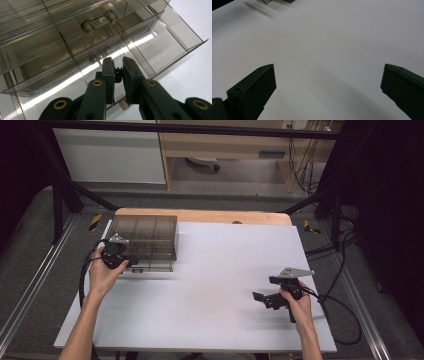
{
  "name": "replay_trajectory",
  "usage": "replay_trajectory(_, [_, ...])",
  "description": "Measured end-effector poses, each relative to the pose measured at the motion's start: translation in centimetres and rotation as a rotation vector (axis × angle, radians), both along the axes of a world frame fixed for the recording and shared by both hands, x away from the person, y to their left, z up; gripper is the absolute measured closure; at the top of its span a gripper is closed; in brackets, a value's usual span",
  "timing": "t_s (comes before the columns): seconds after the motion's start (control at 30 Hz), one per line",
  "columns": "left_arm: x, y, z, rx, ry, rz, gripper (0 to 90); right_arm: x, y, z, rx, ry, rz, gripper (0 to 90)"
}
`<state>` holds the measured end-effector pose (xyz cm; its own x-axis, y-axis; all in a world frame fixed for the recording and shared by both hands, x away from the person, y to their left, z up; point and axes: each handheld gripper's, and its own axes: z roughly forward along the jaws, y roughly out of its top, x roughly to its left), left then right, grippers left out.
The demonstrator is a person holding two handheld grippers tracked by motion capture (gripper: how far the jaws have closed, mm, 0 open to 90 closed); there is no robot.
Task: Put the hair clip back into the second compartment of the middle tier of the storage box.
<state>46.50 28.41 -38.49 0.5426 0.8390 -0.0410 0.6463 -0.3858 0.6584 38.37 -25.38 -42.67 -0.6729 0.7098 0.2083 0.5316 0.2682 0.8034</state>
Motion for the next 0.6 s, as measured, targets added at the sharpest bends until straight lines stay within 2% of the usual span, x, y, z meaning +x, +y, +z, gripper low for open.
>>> replay_trajectory(0.6, [0.38,-0.07,-1.08,0.011,0.01,0.005,79.3,0.0,0.01,0.0,0.001,0.001,0.0,0.5])
